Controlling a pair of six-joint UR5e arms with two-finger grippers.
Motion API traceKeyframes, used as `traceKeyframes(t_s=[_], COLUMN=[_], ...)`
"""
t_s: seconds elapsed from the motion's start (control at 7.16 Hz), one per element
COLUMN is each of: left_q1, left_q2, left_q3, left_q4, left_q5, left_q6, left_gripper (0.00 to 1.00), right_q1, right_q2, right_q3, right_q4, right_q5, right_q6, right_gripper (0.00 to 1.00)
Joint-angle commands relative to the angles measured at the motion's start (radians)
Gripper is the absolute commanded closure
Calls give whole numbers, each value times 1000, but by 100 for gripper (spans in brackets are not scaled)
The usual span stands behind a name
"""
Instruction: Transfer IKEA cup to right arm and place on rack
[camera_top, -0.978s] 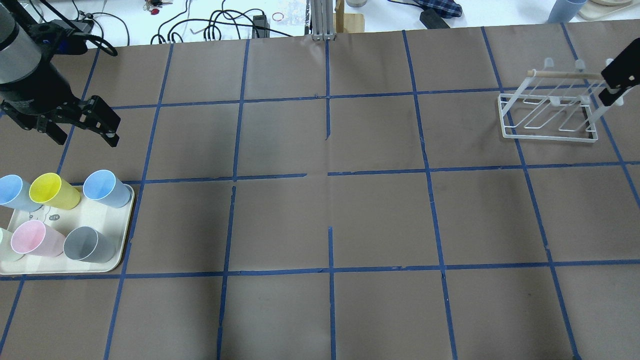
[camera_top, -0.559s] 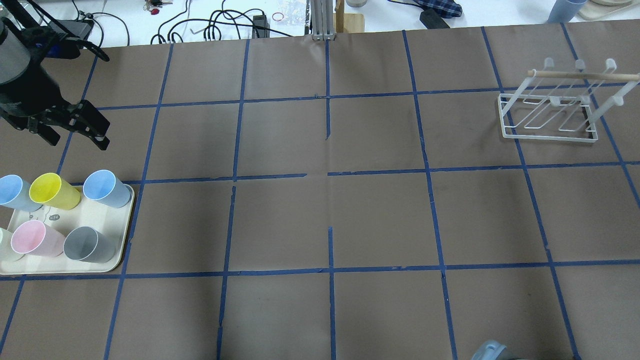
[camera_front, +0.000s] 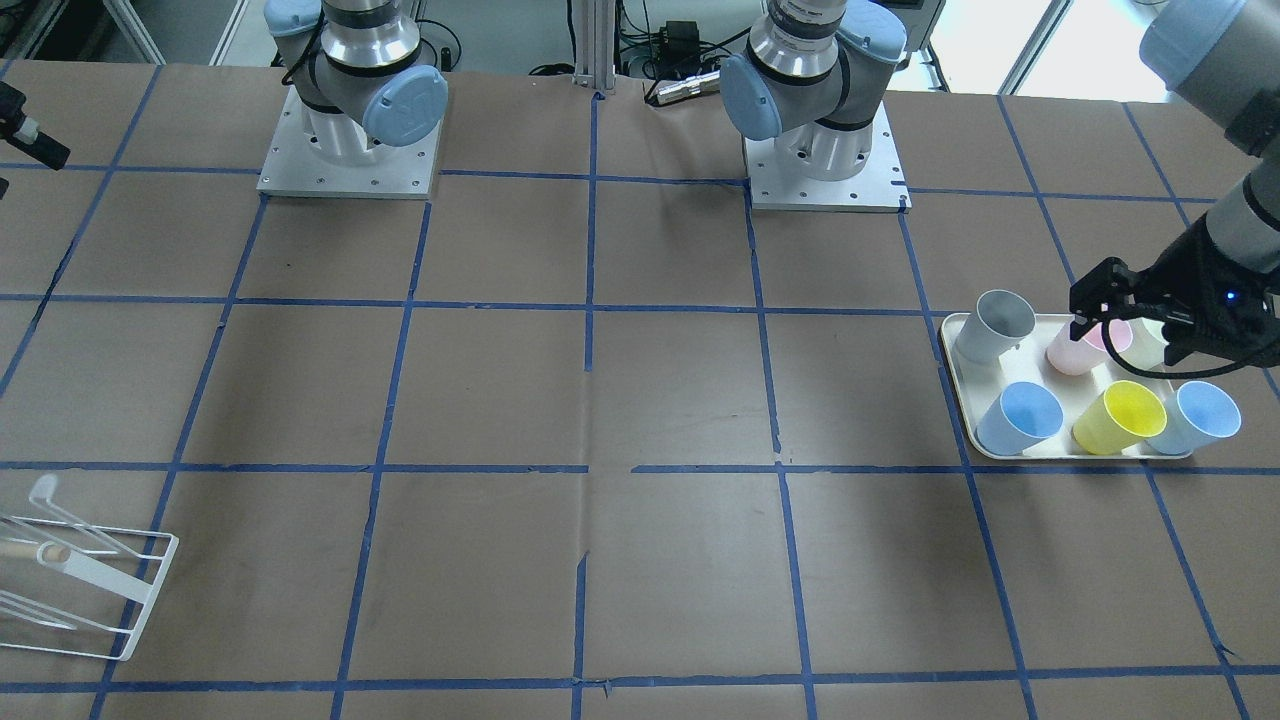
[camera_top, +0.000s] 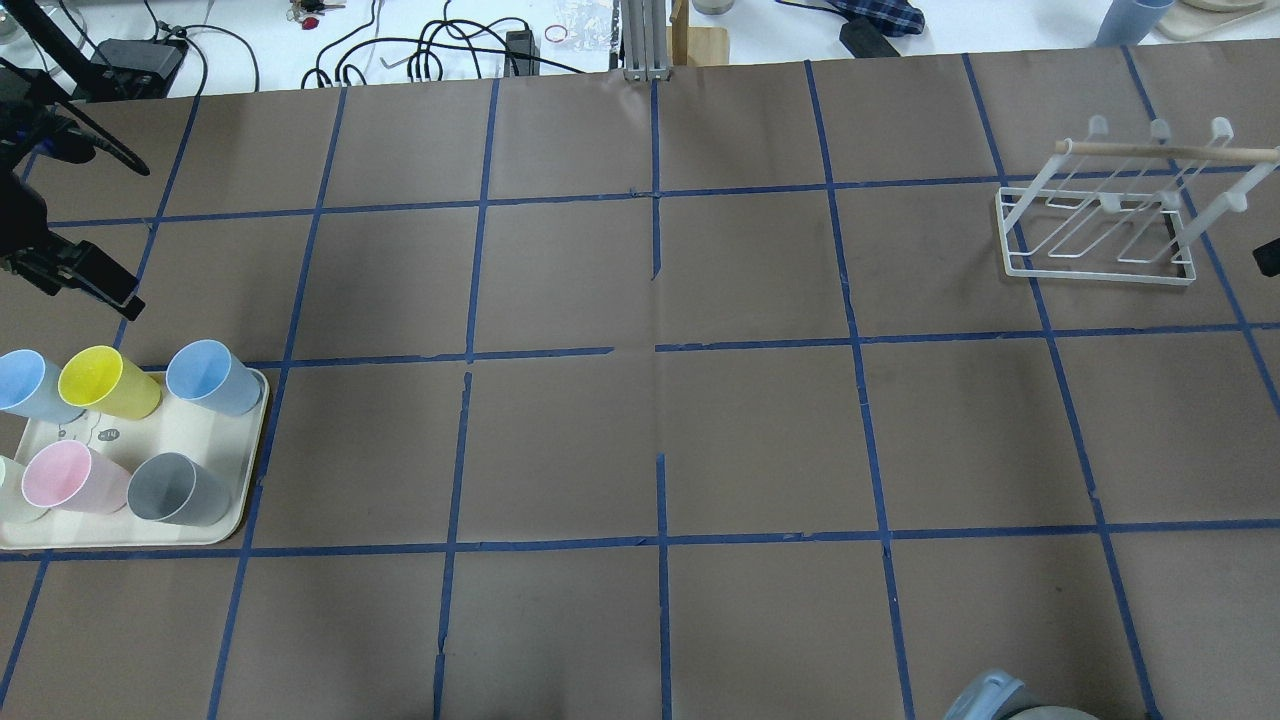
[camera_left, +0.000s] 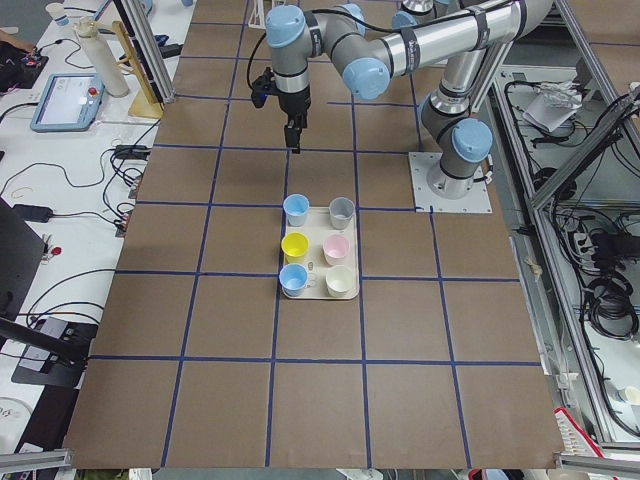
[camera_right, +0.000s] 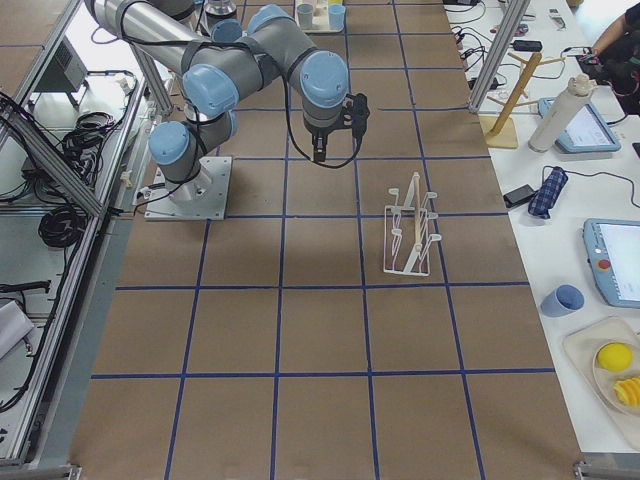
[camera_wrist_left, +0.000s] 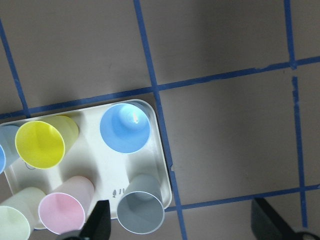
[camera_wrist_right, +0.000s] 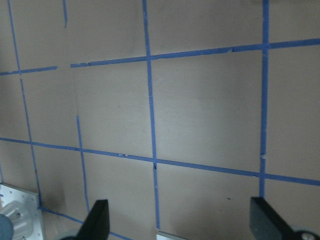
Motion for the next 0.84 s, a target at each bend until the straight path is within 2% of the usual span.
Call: traceKeyframes(t_s=[0.0,0.42,0.7], left_q1=[41,41,40], left_q2=[-79,-169,-202], left_q3=[-58,-51,-55], left_q4=[213,252,251], left_q5=[4,-7,-28], left_q6=[231,344,353], left_gripper=[0,0,0], right_q1=[-1,16,21], right_q2=[46,84,94], right_q3=[18,22,20], right_q4=[190,504,722], right_q5=[174,354,404], right_q6=[-46,-134,-137], right_gripper=[0,0,0])
